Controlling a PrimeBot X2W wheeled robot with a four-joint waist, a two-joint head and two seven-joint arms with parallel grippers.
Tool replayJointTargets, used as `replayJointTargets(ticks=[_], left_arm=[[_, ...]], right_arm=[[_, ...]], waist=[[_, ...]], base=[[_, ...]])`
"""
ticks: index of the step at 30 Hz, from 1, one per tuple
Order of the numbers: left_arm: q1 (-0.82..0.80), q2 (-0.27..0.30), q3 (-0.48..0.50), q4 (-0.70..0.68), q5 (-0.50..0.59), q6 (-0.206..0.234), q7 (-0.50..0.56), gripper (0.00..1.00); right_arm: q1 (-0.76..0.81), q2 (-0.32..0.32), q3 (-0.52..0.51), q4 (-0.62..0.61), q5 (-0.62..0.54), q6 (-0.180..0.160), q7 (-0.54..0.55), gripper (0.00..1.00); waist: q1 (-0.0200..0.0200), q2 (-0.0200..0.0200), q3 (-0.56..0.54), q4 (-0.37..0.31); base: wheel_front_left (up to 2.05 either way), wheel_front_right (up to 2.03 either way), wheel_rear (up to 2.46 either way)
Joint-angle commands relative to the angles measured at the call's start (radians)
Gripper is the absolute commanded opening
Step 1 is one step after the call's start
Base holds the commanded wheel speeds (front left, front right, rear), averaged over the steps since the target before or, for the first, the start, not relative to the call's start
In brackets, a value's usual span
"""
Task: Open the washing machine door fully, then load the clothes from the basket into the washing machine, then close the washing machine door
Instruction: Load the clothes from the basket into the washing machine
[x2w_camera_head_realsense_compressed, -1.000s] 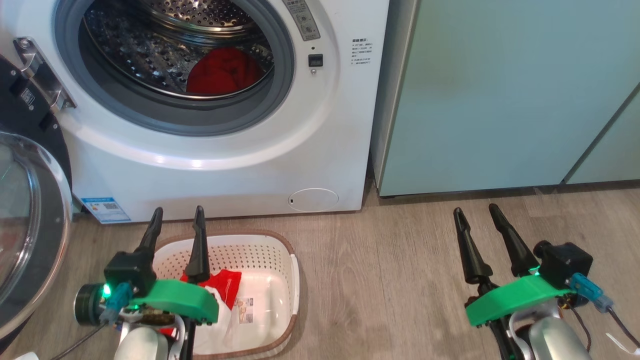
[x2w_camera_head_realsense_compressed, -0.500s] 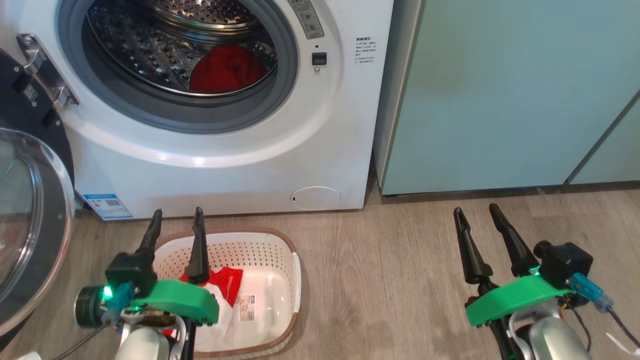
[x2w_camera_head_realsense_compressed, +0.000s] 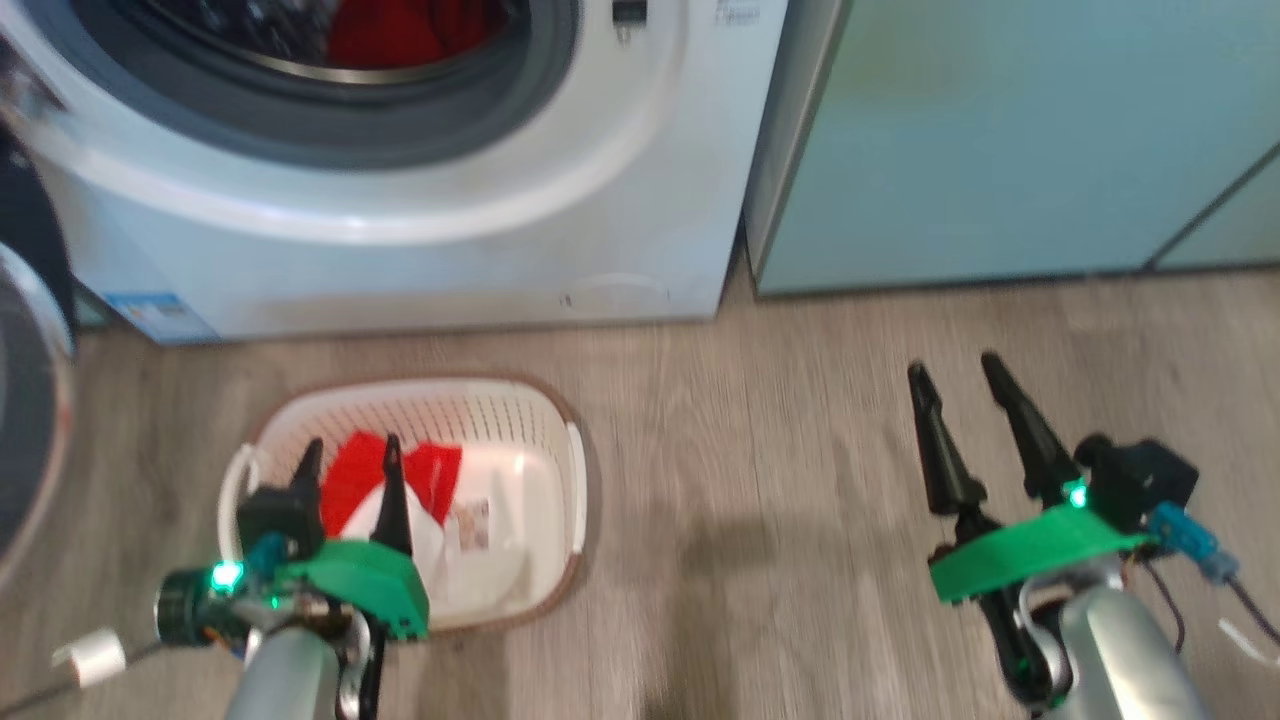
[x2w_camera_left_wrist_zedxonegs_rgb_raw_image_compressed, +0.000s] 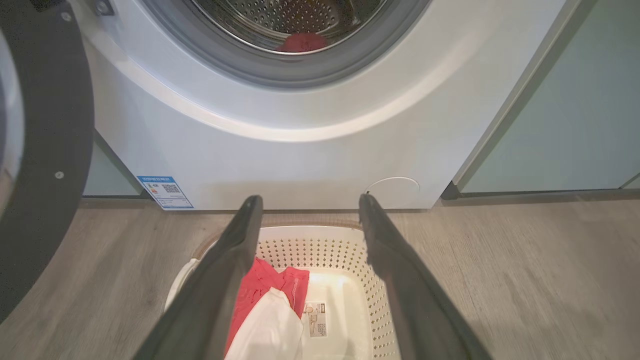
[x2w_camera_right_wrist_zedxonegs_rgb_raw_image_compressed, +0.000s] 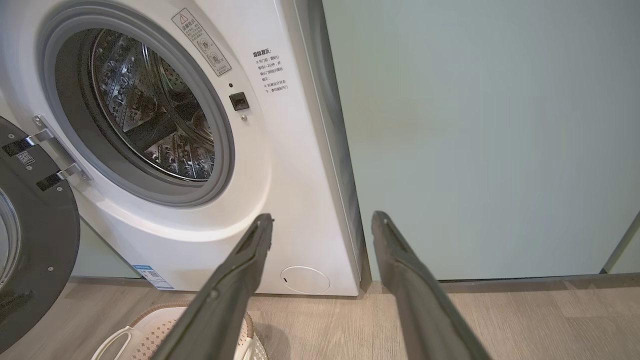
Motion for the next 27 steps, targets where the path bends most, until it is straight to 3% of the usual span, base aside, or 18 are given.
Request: replayJointTargets(ticks=[1, 12, 20, 27], left_arm=[[-0.048, 0.009, 0.039, -0.017, 0.007, -0.003, -0.005, 1.0], [-0.324, 0.112, 0.003, 0.448, 0.109, -0.008, -0.005, 1.0], [-0.506, 0.171, -0.036, 0.68, 0.147, -0.017, -0.001, 1.0], [-0.636, 0.205, -0.074, 0.819, 0.171, -0.023, 0.077, 1.0]], right_arm=[[-0.039, -0.002, 0.023, -0.036, -0.007, 0.0, -0.009, 1.0], [-0.107, -0.002, 0.034, -0.068, -0.002, 0.0, -0.009, 1.0], [-0.134, -0.002, 0.031, -0.088, 0.016, 0.0, -0.009, 1.0], [-0.179, -0.002, 0.058, -0.1, 0.037, 0.0, -0.009, 1.0]], waist=[[0.0, 0.0, 0.075, -0.013], [0.0, 0.0, 0.339, -0.069], [0.0, 0.0, 0.475, -0.11], [0.0, 0.0, 0.588, -0.142]], base=[[0.0, 0.0, 0.0], [0.0, 0.0, 0.0], [0.0, 0.0, 0.0], [0.0, 0.0, 0.0]])
